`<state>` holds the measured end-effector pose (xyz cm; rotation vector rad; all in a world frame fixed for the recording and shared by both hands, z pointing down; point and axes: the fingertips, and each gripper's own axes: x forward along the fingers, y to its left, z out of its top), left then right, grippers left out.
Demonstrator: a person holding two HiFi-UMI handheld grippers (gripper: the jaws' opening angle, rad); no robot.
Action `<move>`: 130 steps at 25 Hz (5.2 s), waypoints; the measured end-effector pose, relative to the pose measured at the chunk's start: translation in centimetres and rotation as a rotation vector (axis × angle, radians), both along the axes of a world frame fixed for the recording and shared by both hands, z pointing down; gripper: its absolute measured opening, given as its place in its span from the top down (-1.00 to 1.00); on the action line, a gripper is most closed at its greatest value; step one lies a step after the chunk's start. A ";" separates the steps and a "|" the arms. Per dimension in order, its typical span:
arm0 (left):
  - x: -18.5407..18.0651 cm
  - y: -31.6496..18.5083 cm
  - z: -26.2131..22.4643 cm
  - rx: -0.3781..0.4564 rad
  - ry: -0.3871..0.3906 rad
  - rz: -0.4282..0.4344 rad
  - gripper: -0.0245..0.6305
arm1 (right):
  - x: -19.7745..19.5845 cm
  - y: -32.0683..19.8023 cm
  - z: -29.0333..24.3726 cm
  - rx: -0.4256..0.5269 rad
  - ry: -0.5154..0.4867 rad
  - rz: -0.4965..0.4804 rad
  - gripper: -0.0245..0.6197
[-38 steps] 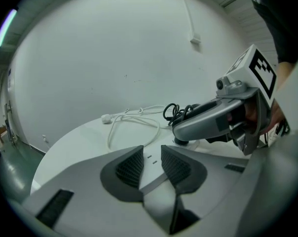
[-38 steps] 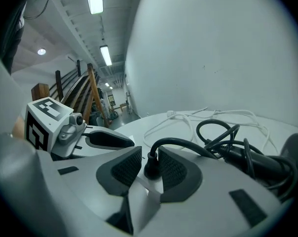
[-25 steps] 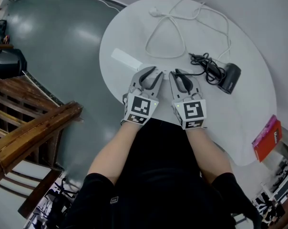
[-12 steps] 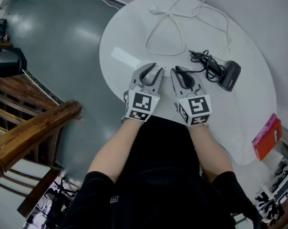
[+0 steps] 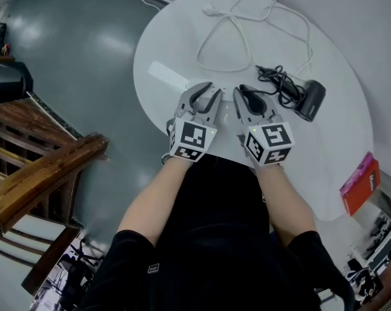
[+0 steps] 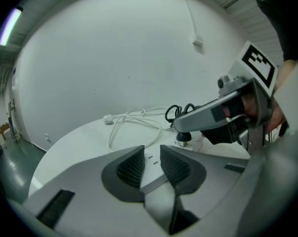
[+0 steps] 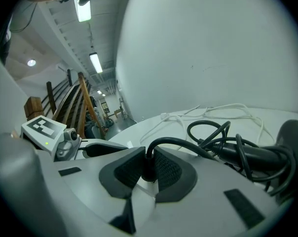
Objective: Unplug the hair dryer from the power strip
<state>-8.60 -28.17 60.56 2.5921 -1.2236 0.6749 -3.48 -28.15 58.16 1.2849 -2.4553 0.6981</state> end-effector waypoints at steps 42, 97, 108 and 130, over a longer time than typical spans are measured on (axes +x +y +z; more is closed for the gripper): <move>-2.7 2.7 -9.2 0.060 0.143 0.024 0.68 | 7.0 8.0 -2.1 -0.168 -0.064 0.104 0.70; 6.5 4.8 -33.6 0.300 0.188 0.020 0.77 | 19.6 9.3 -29.9 0.358 -0.128 0.023 0.74; 8.3 7.7 -37.0 0.337 0.202 0.145 0.85 | 20.5 11.2 -37.7 0.621 -0.134 0.020 0.79; 6.3 7.1 -35.8 0.369 0.207 0.057 0.88 | 21.7 10.9 -34.9 0.580 -0.110 0.083 0.82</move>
